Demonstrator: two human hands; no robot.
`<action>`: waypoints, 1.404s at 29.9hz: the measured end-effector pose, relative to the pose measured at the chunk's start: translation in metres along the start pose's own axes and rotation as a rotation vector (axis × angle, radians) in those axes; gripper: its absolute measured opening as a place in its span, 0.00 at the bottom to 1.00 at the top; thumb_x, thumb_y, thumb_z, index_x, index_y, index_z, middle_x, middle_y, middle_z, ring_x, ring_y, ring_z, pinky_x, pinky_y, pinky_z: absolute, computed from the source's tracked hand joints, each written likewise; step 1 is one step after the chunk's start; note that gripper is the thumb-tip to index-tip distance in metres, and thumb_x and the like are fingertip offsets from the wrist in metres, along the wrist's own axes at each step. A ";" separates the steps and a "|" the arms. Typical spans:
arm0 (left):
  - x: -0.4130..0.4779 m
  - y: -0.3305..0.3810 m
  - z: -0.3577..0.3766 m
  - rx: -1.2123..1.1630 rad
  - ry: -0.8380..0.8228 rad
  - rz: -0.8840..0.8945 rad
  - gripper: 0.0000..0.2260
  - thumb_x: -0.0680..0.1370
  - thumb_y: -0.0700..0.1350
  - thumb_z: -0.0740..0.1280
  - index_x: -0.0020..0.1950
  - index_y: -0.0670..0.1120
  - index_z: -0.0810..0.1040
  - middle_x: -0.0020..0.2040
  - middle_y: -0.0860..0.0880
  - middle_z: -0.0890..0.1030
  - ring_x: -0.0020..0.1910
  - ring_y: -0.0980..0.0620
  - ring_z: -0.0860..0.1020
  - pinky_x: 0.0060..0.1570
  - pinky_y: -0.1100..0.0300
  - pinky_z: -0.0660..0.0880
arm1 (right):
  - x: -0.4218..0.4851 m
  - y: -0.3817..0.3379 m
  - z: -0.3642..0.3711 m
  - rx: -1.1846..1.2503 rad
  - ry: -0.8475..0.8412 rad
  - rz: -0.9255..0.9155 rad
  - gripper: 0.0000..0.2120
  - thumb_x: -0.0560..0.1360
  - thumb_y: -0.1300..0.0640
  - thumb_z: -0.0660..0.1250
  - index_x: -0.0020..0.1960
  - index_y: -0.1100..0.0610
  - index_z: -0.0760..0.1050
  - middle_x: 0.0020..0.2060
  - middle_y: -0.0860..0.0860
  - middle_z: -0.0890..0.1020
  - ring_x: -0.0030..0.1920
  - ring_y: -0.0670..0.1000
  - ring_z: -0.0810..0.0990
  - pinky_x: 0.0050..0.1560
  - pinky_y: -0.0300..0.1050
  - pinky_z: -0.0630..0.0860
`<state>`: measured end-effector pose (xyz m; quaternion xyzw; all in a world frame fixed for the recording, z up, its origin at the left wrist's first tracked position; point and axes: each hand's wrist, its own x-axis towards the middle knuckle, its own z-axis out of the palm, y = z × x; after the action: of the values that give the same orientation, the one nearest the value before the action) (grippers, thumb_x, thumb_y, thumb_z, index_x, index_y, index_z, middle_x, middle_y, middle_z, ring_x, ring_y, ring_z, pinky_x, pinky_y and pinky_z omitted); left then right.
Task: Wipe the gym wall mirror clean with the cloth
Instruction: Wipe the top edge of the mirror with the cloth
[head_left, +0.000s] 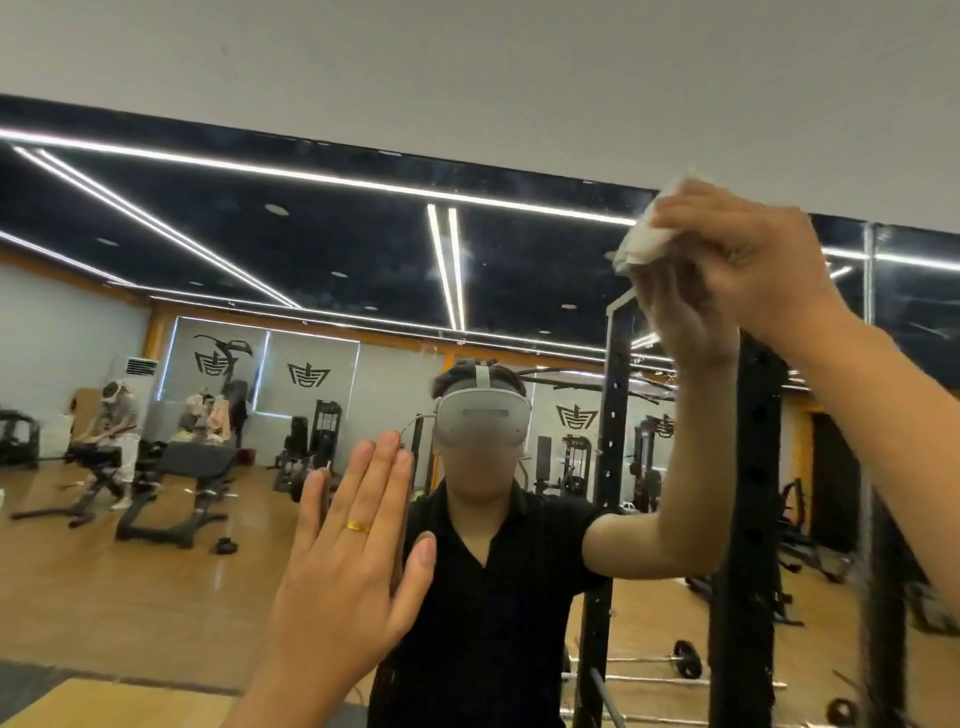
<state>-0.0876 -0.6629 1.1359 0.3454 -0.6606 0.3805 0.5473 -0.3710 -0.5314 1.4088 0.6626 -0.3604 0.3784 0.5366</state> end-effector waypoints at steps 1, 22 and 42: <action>0.000 0.001 0.000 0.004 0.005 0.001 0.32 0.82 0.56 0.56 0.82 0.40 0.59 0.84 0.43 0.56 0.83 0.45 0.54 0.81 0.42 0.48 | -0.003 0.008 -0.002 0.009 -0.012 0.027 0.16 0.81 0.65 0.67 0.67 0.55 0.79 0.66 0.56 0.81 0.65 0.60 0.81 0.68 0.56 0.76; -0.001 -0.003 -0.002 -0.027 -0.068 -0.014 0.32 0.83 0.56 0.57 0.83 0.42 0.59 0.84 0.45 0.55 0.83 0.46 0.55 0.80 0.42 0.51 | 0.134 -0.161 0.074 0.287 -0.129 -0.205 0.13 0.79 0.61 0.66 0.61 0.57 0.83 0.55 0.53 0.83 0.53 0.44 0.81 0.58 0.39 0.77; 0.077 0.102 0.019 -0.080 -0.068 0.066 0.30 0.83 0.55 0.56 0.83 0.45 0.60 0.84 0.44 0.53 0.84 0.46 0.50 0.79 0.37 0.52 | -0.002 -0.014 0.011 -0.055 -0.102 0.195 0.16 0.85 0.51 0.63 0.71 0.51 0.76 0.58 0.56 0.83 0.58 0.55 0.82 0.58 0.38 0.71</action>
<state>-0.1977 -0.6351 1.1971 0.3140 -0.7043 0.3596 0.5253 -0.3580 -0.5396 1.3998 0.6276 -0.4602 0.3847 0.4963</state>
